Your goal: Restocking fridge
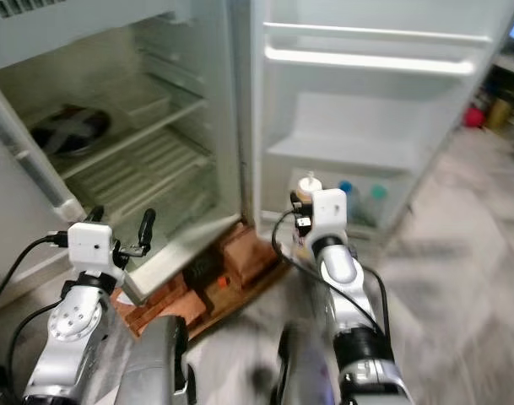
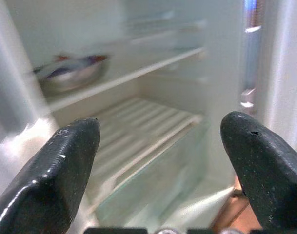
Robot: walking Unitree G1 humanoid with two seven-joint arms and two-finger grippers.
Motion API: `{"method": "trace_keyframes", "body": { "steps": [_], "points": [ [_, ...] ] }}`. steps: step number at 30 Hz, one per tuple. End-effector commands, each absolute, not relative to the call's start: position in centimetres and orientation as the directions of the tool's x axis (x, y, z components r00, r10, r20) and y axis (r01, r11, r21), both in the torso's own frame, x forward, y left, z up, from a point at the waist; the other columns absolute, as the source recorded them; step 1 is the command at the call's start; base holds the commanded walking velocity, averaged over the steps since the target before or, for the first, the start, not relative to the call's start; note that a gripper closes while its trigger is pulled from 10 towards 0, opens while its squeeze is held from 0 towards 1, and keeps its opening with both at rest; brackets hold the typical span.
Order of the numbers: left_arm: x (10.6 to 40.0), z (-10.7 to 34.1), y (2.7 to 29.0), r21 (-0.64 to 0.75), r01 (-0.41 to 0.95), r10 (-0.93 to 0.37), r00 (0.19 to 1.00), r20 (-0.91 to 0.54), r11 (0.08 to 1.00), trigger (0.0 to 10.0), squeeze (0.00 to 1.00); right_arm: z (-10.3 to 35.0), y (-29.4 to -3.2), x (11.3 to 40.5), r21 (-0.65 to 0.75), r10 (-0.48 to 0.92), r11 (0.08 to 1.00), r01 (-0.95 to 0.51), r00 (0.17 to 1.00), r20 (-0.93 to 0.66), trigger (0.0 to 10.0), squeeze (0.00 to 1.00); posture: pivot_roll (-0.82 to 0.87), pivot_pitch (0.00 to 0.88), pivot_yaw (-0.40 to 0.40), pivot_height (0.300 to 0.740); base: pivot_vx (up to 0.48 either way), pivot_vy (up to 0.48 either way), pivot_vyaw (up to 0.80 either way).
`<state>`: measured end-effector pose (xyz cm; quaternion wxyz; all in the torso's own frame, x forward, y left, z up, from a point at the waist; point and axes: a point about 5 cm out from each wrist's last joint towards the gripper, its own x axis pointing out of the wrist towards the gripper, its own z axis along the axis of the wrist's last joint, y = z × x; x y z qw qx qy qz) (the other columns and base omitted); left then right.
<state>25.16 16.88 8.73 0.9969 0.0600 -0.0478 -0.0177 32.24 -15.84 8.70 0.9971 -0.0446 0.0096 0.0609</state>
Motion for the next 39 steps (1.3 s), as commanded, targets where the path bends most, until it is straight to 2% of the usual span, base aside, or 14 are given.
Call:
{"method": "trace_keyframes", "body": {
  "steps": [1, 17, 26, 31, 39],
  "points": [
    [25.1, 8.5, 16.9, 0.129, 0.039, -0.049, 0.996, 0.076, 0.991, 10.0, 0.00, 8.8, -15.5, 32.3, -0.090, 0.127, 0.988, -0.128, 0.992, -0.016, 10.0, 0.00, 0.13, 0.077, 0.010, 0.609, 0.409, 0.000, 0.00],
    [25.2, 8.4, 16.9, 0.122, 0.038, -0.047, 0.996, 0.072, 0.992, 10.0, 0.00, 8.8, -15.4, 32.5, -0.102, 0.138, 0.985, -0.139, 0.990, -0.017, 10.0, 0.00, 0.13, 0.073, 0.007, 0.609, 0.300, 0.000, 0.00],
    [25.3, 8.3, 16.8, 0.112, 0.034, -0.042, 0.997, 0.070, 0.993, 10.0, 0.00, 9.1, -15.5, 32.7, -0.148, 0.138, 0.979, -0.137, 0.990, -0.006, 10.0, 0.00, 0.14, 0.074, 0.003, 0.609, 0.000, 0.000, 0.00],
    [24.9, 8.3, 16.7, 0.113, 0.042, -0.049, 0.997, 0.061, 0.993, 10.0, 0.00, 9.9, -15.5, 34.0, -0.174, 0.104, 0.980, -0.099, 0.994, 0.020, 10.0, 0.00, 0.16, 0.109, 0.022, 0.609, 0.000, 0.000, 0.00],
    [23.2, 8.3, 17.2, 0.139, 0.063, -0.067, 0.997, 0.025, 0.988, 10.0, 0.00, 8.7, -13.8, 34.7, -0.206, 0.136, 0.968, -0.142, 0.990, -0.045, 10.0, 0.00, 0.22, 0.175, 0.053, 0.609, 0.000, 0.000, 0.00]
  ]
}}
